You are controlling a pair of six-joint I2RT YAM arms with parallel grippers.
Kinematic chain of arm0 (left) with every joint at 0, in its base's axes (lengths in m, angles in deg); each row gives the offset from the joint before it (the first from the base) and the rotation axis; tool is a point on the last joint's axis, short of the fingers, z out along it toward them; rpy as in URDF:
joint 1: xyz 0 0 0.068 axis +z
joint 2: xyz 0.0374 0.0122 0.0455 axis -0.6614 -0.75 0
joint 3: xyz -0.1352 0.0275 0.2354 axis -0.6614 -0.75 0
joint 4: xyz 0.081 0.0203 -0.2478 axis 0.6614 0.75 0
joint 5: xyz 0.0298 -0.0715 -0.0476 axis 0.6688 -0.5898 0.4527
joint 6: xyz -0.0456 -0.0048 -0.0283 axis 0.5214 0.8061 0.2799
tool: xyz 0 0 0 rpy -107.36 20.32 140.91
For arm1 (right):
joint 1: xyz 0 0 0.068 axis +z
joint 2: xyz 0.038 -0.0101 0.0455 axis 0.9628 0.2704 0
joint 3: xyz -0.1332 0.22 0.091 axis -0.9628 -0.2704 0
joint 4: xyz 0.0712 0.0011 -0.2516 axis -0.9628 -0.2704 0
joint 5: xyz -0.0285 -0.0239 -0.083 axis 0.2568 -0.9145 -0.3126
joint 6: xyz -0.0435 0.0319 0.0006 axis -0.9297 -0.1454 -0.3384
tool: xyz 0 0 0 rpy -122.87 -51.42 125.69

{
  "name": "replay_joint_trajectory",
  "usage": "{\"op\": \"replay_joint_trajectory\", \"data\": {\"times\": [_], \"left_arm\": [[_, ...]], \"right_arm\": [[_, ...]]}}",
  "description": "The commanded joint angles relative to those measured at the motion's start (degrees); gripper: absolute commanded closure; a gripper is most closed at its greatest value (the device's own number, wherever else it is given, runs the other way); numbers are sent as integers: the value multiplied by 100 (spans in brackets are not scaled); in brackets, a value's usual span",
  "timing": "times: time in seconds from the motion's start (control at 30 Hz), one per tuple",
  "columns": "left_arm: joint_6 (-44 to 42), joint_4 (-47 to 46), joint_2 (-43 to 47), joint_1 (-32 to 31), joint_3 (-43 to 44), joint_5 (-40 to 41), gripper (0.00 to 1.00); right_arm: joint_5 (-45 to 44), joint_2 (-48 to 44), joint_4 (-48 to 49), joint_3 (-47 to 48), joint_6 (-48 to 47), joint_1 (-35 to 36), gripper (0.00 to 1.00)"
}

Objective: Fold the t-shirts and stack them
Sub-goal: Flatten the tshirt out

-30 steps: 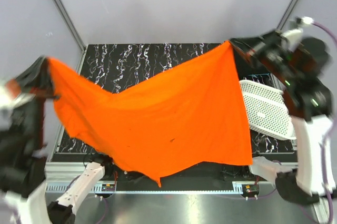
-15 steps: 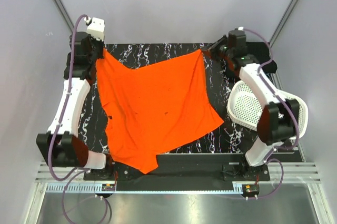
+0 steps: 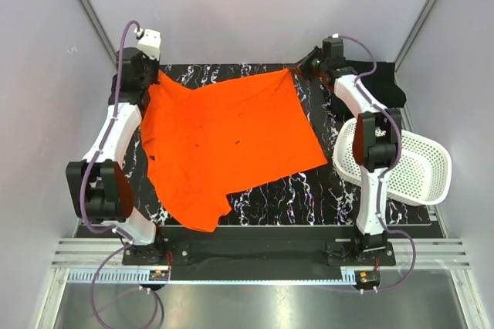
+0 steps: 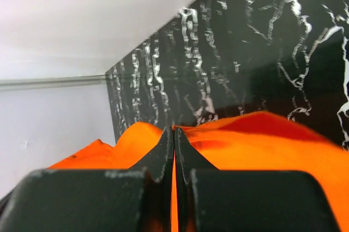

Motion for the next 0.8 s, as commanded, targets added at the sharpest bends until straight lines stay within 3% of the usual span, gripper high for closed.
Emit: {"op": "replay_joint_trajectory", "data": {"times": [0.0,0.1,0.3,0.43,0.57,0.77], "left_arm": [[21,-807,883,48,558,541,100],[-207,-815,1516,39,734,375,100],[635,-657,2930,39,797,103,100],[1276,-631,3862,48,340,147,100],[1584,456,4768,48,515,-380,100],[2077,1108,5604,39,1102,-838,100]], "right_arm": [[215,-1243,-299,76,-505,10,100],[118,-2508,-396,-900,-584,10,100],[-127,-4961,-1353,-1912,-769,2,100],[-127,-6288,-2390,-1913,-760,2,100],[-452,-7632,-2936,-1948,-611,2,100],[-655,-8505,-3763,-1536,-514,2,100]]}}
